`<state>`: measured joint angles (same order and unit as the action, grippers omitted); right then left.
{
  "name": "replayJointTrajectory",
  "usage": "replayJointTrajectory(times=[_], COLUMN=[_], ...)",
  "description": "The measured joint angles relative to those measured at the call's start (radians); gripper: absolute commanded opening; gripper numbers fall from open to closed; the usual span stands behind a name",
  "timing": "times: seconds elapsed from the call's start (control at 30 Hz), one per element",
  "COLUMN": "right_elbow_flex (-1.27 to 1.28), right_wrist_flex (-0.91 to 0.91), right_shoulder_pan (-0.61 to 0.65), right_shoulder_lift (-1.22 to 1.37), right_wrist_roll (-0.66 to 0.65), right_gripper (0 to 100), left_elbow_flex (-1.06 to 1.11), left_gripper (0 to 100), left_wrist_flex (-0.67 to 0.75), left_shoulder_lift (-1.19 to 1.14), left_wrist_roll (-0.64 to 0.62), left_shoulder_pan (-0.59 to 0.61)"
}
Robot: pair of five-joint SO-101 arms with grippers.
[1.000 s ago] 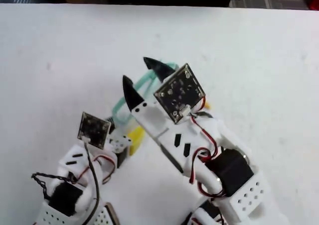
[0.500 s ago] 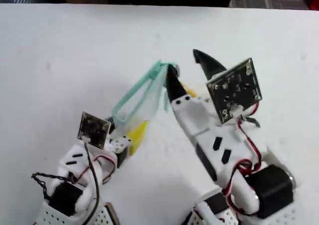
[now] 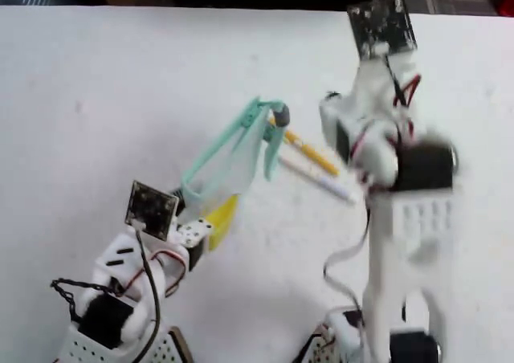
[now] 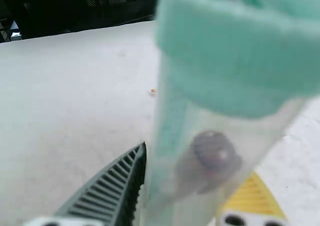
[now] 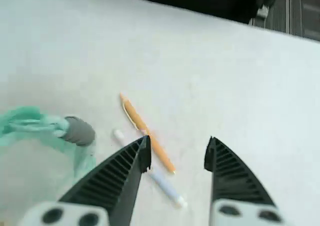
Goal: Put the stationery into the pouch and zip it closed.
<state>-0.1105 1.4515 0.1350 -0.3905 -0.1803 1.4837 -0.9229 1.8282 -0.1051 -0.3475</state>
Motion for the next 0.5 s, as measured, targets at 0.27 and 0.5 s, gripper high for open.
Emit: replayJointTrajectory(times=[0.27, 0.5], right_elbow_flex=[-0.009, -0.009], right_wrist_flex=[0.015, -0.109], right_shoulder_pan=[-0.038, -0.040], right_shoulder_lift=[0.334, 0.618], right_wrist_roll=[-0.109, -0.222], right_gripper=[16.6, 16.6], left_elbow_flex=[0.000, 0.000], left_gripper=[23, 23], left_wrist_flex=[0.000, 0.000], left_shoulder_lift=[0.000, -0.002], left_wrist_roll=[0.000, -0.026], left_shoulder_pan=[0.000, 0.055])
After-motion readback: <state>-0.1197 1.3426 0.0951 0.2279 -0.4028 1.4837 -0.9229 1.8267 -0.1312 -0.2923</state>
